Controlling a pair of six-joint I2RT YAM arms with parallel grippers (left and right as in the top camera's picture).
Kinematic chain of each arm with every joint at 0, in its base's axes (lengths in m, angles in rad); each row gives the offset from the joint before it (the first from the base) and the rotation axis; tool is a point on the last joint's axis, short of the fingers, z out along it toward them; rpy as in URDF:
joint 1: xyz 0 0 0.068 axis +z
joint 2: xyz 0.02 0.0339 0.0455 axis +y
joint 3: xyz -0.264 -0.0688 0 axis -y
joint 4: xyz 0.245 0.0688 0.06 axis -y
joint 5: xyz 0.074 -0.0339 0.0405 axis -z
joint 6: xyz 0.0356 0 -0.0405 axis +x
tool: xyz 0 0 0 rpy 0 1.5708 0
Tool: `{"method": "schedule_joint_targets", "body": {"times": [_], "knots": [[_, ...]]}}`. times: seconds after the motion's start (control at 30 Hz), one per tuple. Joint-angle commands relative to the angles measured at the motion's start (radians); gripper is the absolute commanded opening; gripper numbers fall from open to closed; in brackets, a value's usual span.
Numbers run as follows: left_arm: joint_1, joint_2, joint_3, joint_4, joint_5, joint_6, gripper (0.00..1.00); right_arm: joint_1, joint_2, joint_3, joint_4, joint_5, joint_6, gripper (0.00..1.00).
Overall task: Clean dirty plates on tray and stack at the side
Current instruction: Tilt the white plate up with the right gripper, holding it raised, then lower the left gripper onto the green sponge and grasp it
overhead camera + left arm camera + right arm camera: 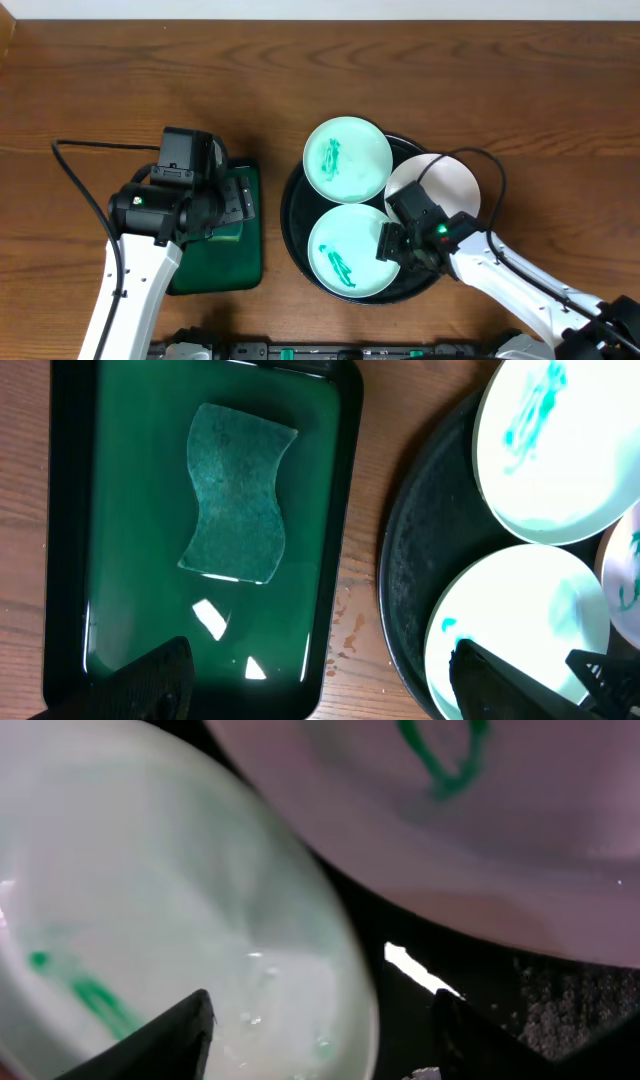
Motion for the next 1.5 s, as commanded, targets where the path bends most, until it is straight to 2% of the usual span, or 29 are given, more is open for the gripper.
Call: {"method": "schedule_joint_targets", "body": {"times": [0.0, 0.17, 0.27, 0.43, 0.5, 0.57, 0.67, 0.73, 0.97, 1.0, 1.03, 1.07, 1.1, 1.17, 1.2, 1.23, 1.27, 1.3, 1.33, 1.37, 1.43, 1.47], "knots": [[-0.003, -0.001, 0.016, -0.006, -0.002, -0.002, 0.82, -0.014, 0.012, -0.032, 0.015, 0.024, 0.025, 0.61], [-0.003, -0.001, 0.016, -0.006, -0.002, -0.002, 0.82, -0.014, 0.012, -0.036, 0.048, 0.025, -0.025, 0.45], [-0.003, -0.001, 0.016, -0.006, -0.002, -0.002, 0.82, -0.014, 0.014, -0.037, 0.073, 0.028, -0.025, 0.41], [-0.003, -0.001, 0.016, -0.006, -0.002, -0.002, 0.82, -0.014, 0.034, -0.037, 0.104, 0.028, -0.025, 0.24], [-0.003, -0.001, 0.016, -0.006, -0.002, -0.002, 0.82, -0.014, 0.045, -0.037, 0.113, 0.028, -0.026, 0.21], [-0.003, -0.001, 0.016, -0.006, -0.002, -0.002, 0.82, -0.014, 0.060, -0.037, 0.123, 0.027, -0.025, 0.12], [-0.003, -0.001, 0.016, -0.006, -0.002, -0.002, 0.82, -0.003, 0.091, -0.037, 0.138, 0.027, -0.025, 0.09], [-0.003, -0.001, 0.016, -0.006, -0.002, -0.002, 0.82, 0.012, 0.116, -0.037, 0.149, 0.027, -0.024, 0.01], [-0.003, -0.001, 0.016, -0.006, -0.002, -0.002, 0.82, 0.057, 0.142, -0.037, 0.163, 0.024, -0.025, 0.01], [-0.003, -0.001, 0.016, -0.009, -0.002, -0.002, 0.79, 0.059, 0.142, -0.037, 0.165, 0.024, -0.025, 0.01], [-0.003, -0.001, 0.016, -0.010, -0.002, -0.002, 0.64, 0.059, 0.142, -0.037, 0.165, 0.023, -0.025, 0.01], [-0.003, -0.001, 0.016, -0.010, -0.002, -0.002, 0.54, 0.059, 0.142, -0.037, 0.166, 0.023, -0.025, 0.01], [-0.003, -0.001, 0.016, -0.010, -0.002, -0.002, 0.52, 0.059, 0.142, -0.037, 0.166, 0.023, -0.025, 0.01], [-0.003, -0.001, 0.016, -0.010, -0.002, -0.002, 0.83, 0.059, 0.142, -0.037, 0.165, 0.014, -0.025, 0.01], [-0.003, 0.000, 0.016, -0.012, -0.001, -0.002, 0.87, 0.059, 0.142, -0.037, 0.164, 0.010, -0.025, 0.01], [-0.003, 0.000, 0.016, -0.017, -0.001, -0.002, 0.81, 0.059, 0.142, -0.037, 0.163, 0.000, -0.026, 0.01], [-0.003, 0.000, 0.016, -0.023, -0.001, -0.002, 0.58, 0.059, 0.142, -0.037, 0.162, 0.000, -0.026, 0.01], [-0.003, -0.001, 0.016, -0.034, -0.001, -0.002, 0.45, 0.059, 0.142, -0.037, 0.162, -0.005, -0.026, 0.01], [-0.003, -0.001, 0.016, -0.043, -0.001, -0.002, 0.40, 0.059, 0.142, -0.037, 0.162, -0.009, -0.026, 0.01], [-0.003, 0.000, 0.016, -0.054, -0.001, -0.002, 0.37, 0.059, 0.142, -0.037, 0.162, -0.014, -0.026, 0.01], [-0.003, -0.001, 0.016, -0.076, -0.002, -0.002, 0.40, 0.059, 0.142, -0.037, 0.162, -0.027, -0.026, 0.01], [-0.003, -0.001, 0.016, -0.077, -0.002, -0.002, 0.55, 0.059, 0.142, -0.037, 0.161, -0.032, -0.025, 0.01]]}}
